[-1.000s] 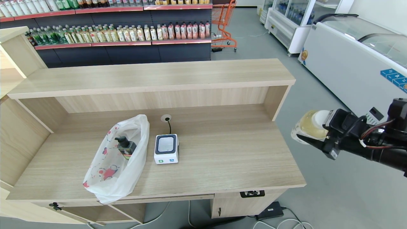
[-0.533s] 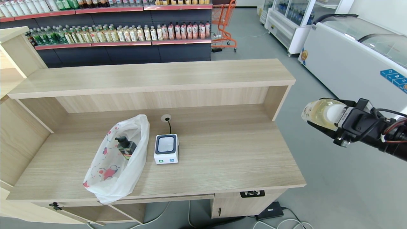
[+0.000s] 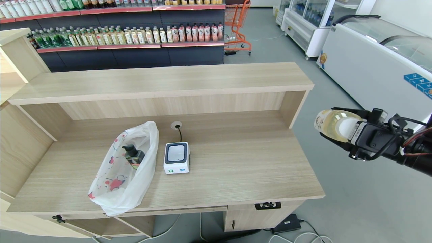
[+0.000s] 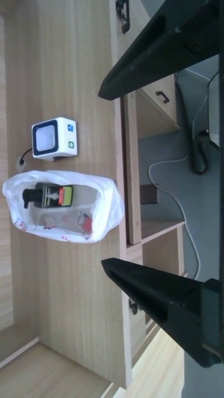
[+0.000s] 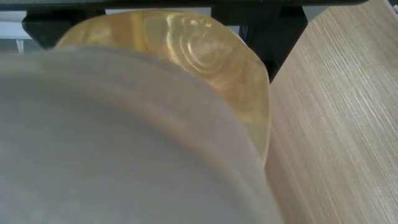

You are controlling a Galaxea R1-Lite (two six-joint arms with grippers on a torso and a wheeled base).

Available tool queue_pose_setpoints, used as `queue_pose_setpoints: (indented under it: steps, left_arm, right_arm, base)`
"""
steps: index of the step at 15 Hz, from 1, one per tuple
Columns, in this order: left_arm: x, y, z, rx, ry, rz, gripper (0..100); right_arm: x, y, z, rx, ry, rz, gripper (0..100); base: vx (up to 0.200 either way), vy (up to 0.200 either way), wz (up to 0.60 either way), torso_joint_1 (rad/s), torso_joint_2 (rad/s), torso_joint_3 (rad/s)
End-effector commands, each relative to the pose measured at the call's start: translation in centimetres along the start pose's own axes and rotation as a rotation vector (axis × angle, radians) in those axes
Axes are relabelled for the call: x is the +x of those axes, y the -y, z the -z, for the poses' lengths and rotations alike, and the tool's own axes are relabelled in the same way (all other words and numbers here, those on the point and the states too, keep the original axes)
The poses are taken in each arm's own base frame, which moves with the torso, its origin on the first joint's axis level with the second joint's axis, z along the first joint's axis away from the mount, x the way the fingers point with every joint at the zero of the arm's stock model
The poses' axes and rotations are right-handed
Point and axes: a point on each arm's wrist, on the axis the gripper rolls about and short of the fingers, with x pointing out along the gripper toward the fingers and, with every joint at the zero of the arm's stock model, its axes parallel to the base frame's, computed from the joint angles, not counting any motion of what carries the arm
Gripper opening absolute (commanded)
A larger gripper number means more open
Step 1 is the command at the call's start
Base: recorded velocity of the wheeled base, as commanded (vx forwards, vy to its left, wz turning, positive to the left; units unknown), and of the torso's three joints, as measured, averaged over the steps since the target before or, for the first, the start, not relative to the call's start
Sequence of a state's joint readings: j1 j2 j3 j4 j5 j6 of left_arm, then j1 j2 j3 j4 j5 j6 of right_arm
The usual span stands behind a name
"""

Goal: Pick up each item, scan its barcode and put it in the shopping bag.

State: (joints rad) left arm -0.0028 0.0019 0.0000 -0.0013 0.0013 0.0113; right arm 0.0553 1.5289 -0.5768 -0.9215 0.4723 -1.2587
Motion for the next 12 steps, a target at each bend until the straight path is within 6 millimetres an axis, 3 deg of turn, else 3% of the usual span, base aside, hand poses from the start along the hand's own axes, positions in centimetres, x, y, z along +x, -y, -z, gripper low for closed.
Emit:
queue_pose_setpoints:
  steps: [1,3,10,12]
  left_arm:
    - [0.0,0.0,0.0,0.001,0.001,0.0,100]
    - [0.0,0.0,0.0,0.006,0.001,0.0,100]
    - [0.0,0.0,0.0,0.007,0.001,0.0,100]
    - [0.0,0.0,0.0,0.007,0.001,0.0,100]
  right_arm:
    - [0.1,-0.3,0.0,-0.001,0.003,-0.012,0]
    - [0.2,-0.6,-0.3,-0.001,0.009,-0.018,0]
    - [0.5,-0.9,-1.1,0.004,0.04,-0.031,0]
    - [1.6,-2.0,-1.7,0.08,0.105,-0.089,0]
  base:
    - [0.0,0.0,0.0,0.0,0.0,0.0]
    - [0.0,0.0,0.0,0.0,0.0,0.0]
    - [0.2,0.0,0.0,0.003,0.0,0.005]
    - [0.2,0.0,0.0,0.0,0.0,0.005]
